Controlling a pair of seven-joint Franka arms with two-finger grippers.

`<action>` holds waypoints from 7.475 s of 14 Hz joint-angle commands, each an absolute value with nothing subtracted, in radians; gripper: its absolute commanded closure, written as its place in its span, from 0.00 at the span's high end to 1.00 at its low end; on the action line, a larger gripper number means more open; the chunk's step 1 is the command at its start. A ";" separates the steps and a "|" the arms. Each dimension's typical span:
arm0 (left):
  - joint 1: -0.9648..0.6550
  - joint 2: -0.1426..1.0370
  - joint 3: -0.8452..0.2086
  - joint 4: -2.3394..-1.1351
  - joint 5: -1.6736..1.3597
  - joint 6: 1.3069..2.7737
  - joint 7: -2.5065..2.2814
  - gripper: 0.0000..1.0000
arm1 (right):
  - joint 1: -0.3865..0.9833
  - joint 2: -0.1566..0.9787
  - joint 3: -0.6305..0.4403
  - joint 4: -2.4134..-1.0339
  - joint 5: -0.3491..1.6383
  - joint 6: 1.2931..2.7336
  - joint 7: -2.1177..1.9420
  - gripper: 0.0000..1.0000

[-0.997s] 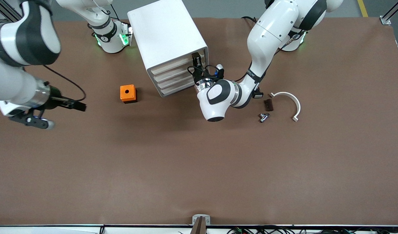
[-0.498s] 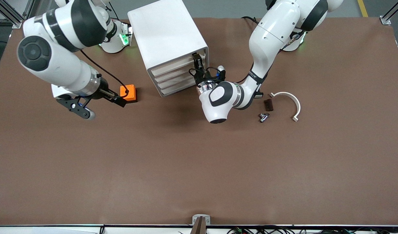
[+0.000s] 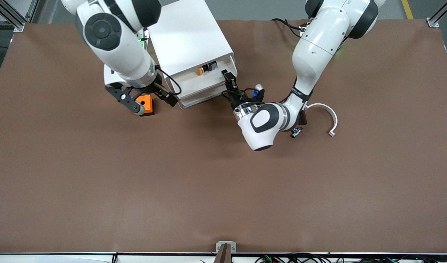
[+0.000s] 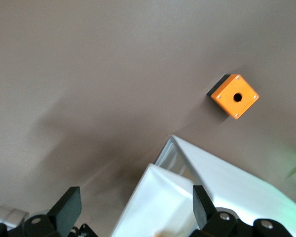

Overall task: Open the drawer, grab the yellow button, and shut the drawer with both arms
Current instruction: 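Pull the drawer open with the left gripper while the right gripper approaches, then grasp the yellow push button inside the open drawer with the right gripper, then place the yellow button on the table with the right gripper, then push the drawer closed with the left gripper while the right gripper withdraws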

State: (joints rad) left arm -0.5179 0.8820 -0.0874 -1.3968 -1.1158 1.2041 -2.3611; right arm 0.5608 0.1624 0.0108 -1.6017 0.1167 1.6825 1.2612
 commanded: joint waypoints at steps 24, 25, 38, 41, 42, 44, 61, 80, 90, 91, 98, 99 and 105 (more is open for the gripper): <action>-0.351 0.908 -0.015 -1.371 -1.153 1.258 -2.329 0.74 | 0.907 0.388 -0.002 -1.628 0.081 2.036 1.883 0.94; -0.351 0.908 -0.015 -1.359 -1.166 1.264 -2.300 0.76 | 0.908 0.397 -0.002 -1.615 0.078 2.036 1.888 0.88; -0.391 0.858 0.217 -1.138 -1.263 1.322 -1.369 0.99 | 0.823 0.416 -0.003 -1.455 0.092 1.864 1.734 0.00; -0.512 0.806 0.378 -1.140 -1.200 1.394 -1.180 0.99 | 0.688 0.399 -0.005 -1.373 0.109 1.685 1.451 0.00; -0.561 0.792 0.429 -1.141 -1.160 1.449 -1.140 0.99 | 0.622 0.384 -0.006 -1.367 0.121 1.654 1.337 0.00; -0.635 0.776 0.488 -1.141 -1.083 1.544 -1.079 0.99 | 0.485 0.356 -0.008 -1.374 0.127 1.608 1.074 0.00; -1.015 0.704 0.508 -1.215 -0.394 1.861 -0.985 0.99 | -0.081 0.552 -0.012 -1.759 -0.012 2.302 0.032 0.00; -1.146 0.678 0.422 -1.261 -0.425 1.735 -1.092 0.99 | -0.034 0.392 -0.005 -1.623 -0.006 1.907 0.023 1.00; -1.140 0.672 0.291 -1.275 -0.532 1.718 -1.177 0.99 | -0.012 0.134 -0.002 -1.623 0.000 1.651 0.083 1.00; -1.138 0.672 0.291 -1.275 -0.563 1.715 -1.175 0.99 | -0.005 0.129 -0.002 -1.621 0.000 1.648 0.084 1.00; -1.137 0.680 0.291 -1.299 -0.733 1.715 -1.177 0.99 | 0.035 0.147 -0.011 -1.491 -0.018 1.594 0.092 1.00; -1.137 0.678 0.291 -1.313 -0.753 1.715 -1.177 0.99 | 0.034 0.146 -0.011 -1.485 -0.023 1.591 0.089 1.00; -1.137 0.672 0.291 -1.336 -0.787 1.715 -1.183 0.99 | 0.014 0.111 -0.015 -1.466 -0.015 1.494 0.095 1.00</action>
State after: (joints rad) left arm -1.1356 0.7017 0.3047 -1.3112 -0.7619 1.7169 -1.1596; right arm 0.0325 0.1386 -0.0213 -1.4743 -0.0110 1.5063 0.0832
